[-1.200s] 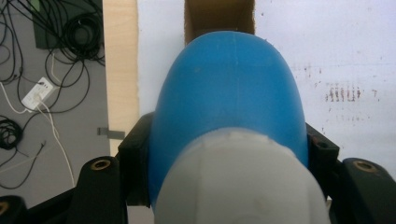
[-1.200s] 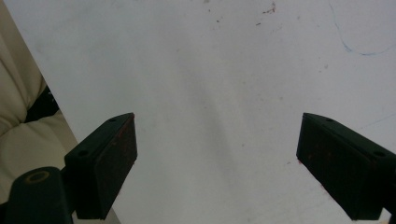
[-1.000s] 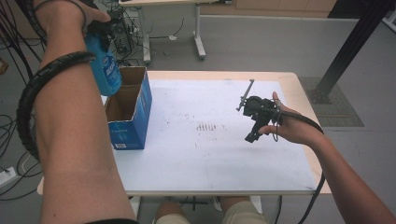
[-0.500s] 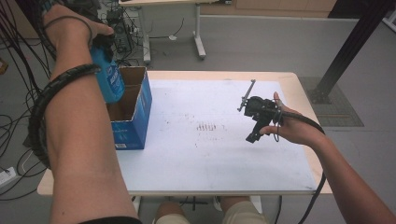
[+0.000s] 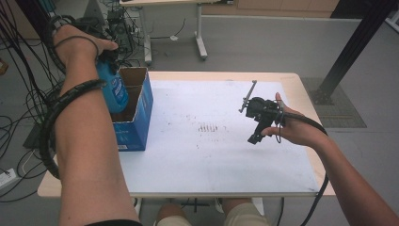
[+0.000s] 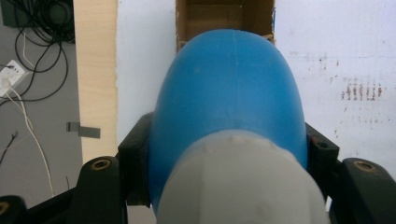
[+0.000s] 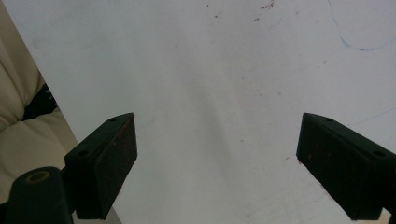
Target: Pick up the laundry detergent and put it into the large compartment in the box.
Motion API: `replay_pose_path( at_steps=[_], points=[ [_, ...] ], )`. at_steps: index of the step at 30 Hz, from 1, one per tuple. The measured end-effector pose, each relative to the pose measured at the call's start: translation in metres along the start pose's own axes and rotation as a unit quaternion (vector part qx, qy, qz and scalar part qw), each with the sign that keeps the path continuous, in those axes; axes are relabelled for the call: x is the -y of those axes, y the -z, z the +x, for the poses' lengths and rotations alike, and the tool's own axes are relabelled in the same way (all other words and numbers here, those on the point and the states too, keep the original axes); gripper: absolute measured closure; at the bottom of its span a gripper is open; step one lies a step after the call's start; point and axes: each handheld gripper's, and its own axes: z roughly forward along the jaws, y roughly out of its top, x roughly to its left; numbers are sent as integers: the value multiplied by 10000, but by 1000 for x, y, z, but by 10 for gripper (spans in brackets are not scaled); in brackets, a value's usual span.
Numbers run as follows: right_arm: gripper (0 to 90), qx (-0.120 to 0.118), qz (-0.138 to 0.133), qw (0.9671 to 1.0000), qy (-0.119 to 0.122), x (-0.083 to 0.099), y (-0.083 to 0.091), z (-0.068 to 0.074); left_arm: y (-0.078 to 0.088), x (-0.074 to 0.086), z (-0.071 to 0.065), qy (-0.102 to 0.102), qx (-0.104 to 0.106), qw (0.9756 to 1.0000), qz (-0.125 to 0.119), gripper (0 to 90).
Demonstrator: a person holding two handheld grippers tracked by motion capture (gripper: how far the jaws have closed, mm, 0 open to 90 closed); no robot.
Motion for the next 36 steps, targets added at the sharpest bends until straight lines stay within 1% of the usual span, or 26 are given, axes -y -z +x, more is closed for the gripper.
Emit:
replay_pose_path(
  at_steps=[1,2,7,11,17,22,23,29,31,36],
  points=[
    [126,-1,-2,10000,-2,0,0,0,-2,0,0,-21,-4,10000,14,373],
    [126,-4,0,10000,-2,0,0,0,-5,0,-1,5,4,10000,16,373],
    [126,-1,5,10000,-1,0,-1,0,-20,0,-1,9,33,10000,53,373],
    [126,-16,23,10000,0,0,-3,-1,-34,-1,-3,4,36,9999,127,373],
    [126,-31,37,10000,-8,1,-5,-2,-58,2,-5,8,30,9999,146,373],
    [126,-25,41,10000,-22,1,-6,-2,-73,4,-8,31,39,9999,164,373],
    [126,-17,74,10000,-18,1,-7,-2,-76,5,-9,29,34,9999,149,373],
    [126,-16,73,10000,-35,1,-7,-3,-94,7,-11,27,46,9998,168,373],
    [125,-15,77,10000,-37,1,-8,-3,-99,8,-13,-12,17,9998,175,373],
    [126,-28,84,10000,-44,1,-9,-4,-109,8,-13,-20,16,9998,182,373]
  ],
)
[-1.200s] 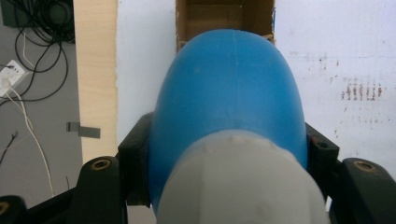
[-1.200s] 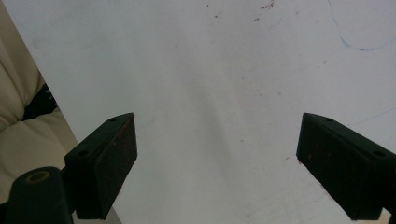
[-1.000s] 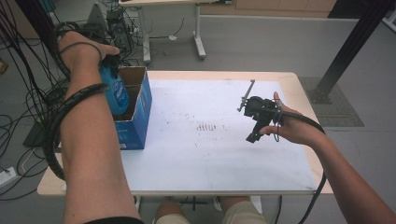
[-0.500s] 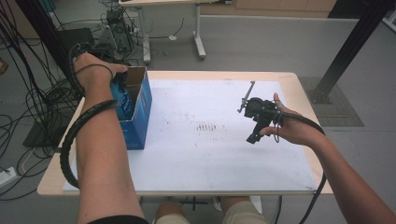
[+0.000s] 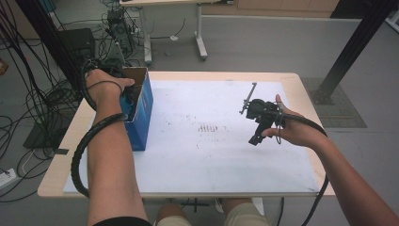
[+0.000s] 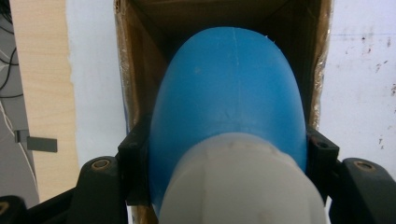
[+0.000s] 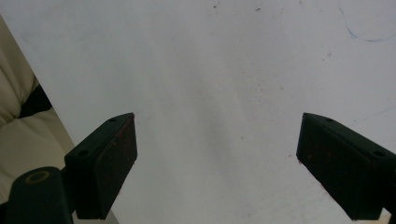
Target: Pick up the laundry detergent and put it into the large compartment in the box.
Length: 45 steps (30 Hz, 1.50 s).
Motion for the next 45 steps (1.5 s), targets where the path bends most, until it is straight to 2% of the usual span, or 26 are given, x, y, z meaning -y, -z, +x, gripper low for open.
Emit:
replay_pose_path(
  at_steps=[9,22,45],
  points=[
    [126,-10,11,10000,-9,-1,-2,0,-14,3,0,-54,8,10000,-28,373],
    [126,-14,5,10000,-44,1,-2,-1,-33,2,-1,-168,7,9998,104,372],
    [126,5,-15,10000,-50,-1,-1,1,-35,5,1,-138,50,9999,39,369]
  ],
)
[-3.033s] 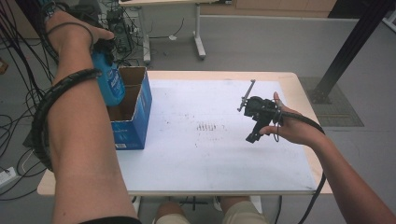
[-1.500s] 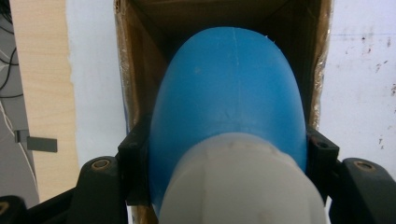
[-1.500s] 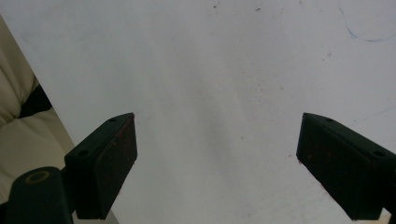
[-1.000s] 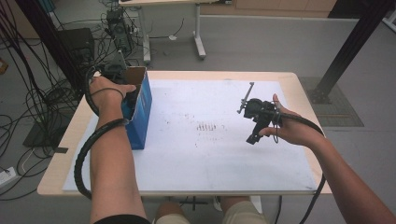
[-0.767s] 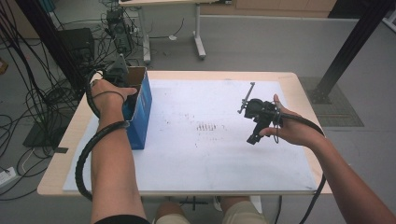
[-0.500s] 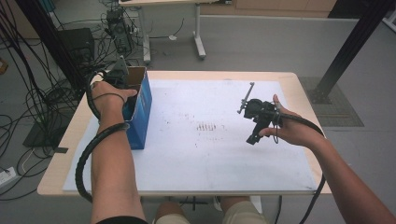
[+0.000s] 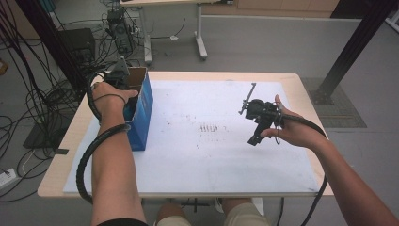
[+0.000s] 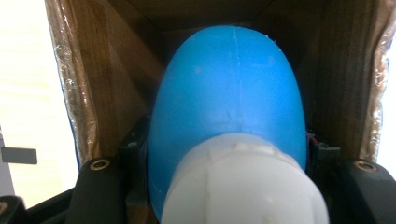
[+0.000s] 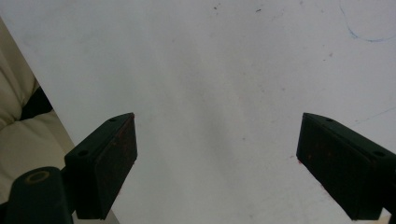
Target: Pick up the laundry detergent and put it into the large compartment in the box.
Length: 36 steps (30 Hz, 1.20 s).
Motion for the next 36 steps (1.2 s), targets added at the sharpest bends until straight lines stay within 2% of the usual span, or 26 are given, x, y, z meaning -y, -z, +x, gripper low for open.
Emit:
replay_pose_path(
  at_steps=[36],
  points=[
    [126,23,9,10000,30,-4,2,1,0,0,2,55,65,10000,-10,365]
  ],
)
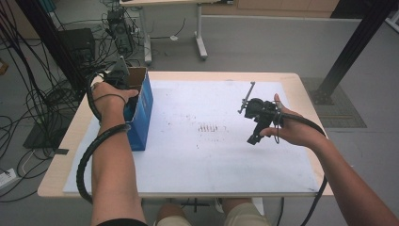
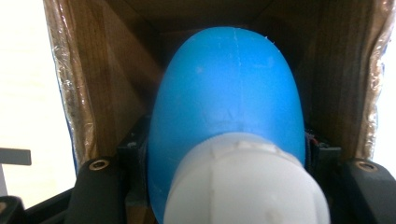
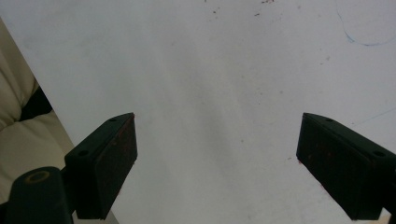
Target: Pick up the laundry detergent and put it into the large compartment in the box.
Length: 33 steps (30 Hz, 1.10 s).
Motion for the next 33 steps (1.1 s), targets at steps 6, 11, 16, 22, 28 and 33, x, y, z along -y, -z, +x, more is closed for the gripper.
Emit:
replay_pose_path(
  at_steps=[6,11,16,22,28,33],
  points=[
    [126,-13,-2,10000,1,0,-1,0,0,1,0,11,-7,10000,-8,364],
    [126,-13,-10,10000,-2,0,-1,0,0,1,-1,9,0,10000,-14,364],
    [126,-15,-18,10000,7,0,0,0,0,0,-1,6,-2,10000,-14,364],
    [126,-14,-33,10000,12,0,-1,0,0,0,-2,-7,-9,10000,-4,363],
    [126,-11,-29,10000,1,0,0,0,0,1,-2,7,-11,10000,-17,363],
    [126,-14,-37,10000,0,0,0,1,0,1,-2,1,-12,10000,-18,363]
  ],
)
